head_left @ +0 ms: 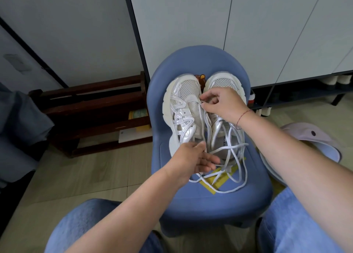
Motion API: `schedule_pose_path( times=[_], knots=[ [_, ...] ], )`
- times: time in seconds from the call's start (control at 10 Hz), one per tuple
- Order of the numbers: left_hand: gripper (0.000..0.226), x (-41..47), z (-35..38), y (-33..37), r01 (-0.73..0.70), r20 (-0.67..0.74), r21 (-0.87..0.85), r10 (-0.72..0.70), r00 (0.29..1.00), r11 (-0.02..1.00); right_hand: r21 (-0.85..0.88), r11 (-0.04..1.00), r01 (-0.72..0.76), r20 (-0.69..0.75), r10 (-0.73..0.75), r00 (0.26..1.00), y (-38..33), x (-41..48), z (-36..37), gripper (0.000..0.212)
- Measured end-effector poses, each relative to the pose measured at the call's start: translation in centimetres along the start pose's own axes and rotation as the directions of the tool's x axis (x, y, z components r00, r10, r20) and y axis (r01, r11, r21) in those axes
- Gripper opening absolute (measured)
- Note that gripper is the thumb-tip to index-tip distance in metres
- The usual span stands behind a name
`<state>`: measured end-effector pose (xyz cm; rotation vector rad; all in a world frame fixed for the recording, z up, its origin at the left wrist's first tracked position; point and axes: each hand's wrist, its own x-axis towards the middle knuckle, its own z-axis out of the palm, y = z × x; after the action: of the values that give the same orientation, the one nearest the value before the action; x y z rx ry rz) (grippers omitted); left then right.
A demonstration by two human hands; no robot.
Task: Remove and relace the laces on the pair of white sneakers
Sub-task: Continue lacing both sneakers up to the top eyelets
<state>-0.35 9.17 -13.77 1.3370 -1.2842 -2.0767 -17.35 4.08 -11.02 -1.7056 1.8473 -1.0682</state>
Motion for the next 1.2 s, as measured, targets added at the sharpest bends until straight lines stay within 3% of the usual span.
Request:
schedule_pose_path(
  times=[0.2, 0.4, 0.6, 0.8, 0.9, 1.1, 1.2],
  knots=[
    [0.013, 0.1, 0.4, 0.0, -0.006, -0.082, -0.280, -0.018, 0.996, 0.960, 0.003, 1.000, 0.002, -0.007, -0.002, 1.000, -0.1, -0.1, 0.1, 0.021],
    [0.014, 0.0, 0.4, 0.0, 0.005, -0.034, -0.283, -0.016, 0.999, 0.959, 0.007, 1.000, -0.006, -0.010, 0.006, 1.000, -0.1, -0.1, 0.2, 0.021],
    [0.021, -0.3, 0.6, 0.8, 0.043, 0.081, -0.401, -0.011, 0.997, 0.915, 0.002, 1.000, -0.005, -0.012, 0.005, 1.000, -0.1, -0.1, 0.2, 0.021],
    [0.025, 0.3, 0.8, 1.0, 0.004, 0.074, -0.476, 0.036, 0.997, 0.879, 0.005, 1.000, -0.002, -0.012, 0.002, 1.000, -0.1, -0.1, 0.2, 0.021],
    [0.022, 0.5, 1.0, 0.5, -0.049, 0.094, -0.363, 0.089, 0.992, 0.930, 0.010, 1.000, -0.007, -0.008, 0.007, 1.000, 0.0, 0.0, 0.1, 0.021],
    [0.022, 0.0, -0.1, -0.3, -0.007, 0.221, 0.018, 0.003, 0.975, 1.000, 0.018, 1.000, -0.017, 0.004, 0.017, 1.000, 0.2, 0.0, 0.0, 0.022],
    [0.022, -0.4, -0.9, -0.9, 0.017, 0.301, 0.198, -0.077, 0.950, 0.980, 0.008, 1.000, -0.016, 0.012, 0.016, 1.000, 0.1, 0.0, 0.0, 0.022]
  ],
)
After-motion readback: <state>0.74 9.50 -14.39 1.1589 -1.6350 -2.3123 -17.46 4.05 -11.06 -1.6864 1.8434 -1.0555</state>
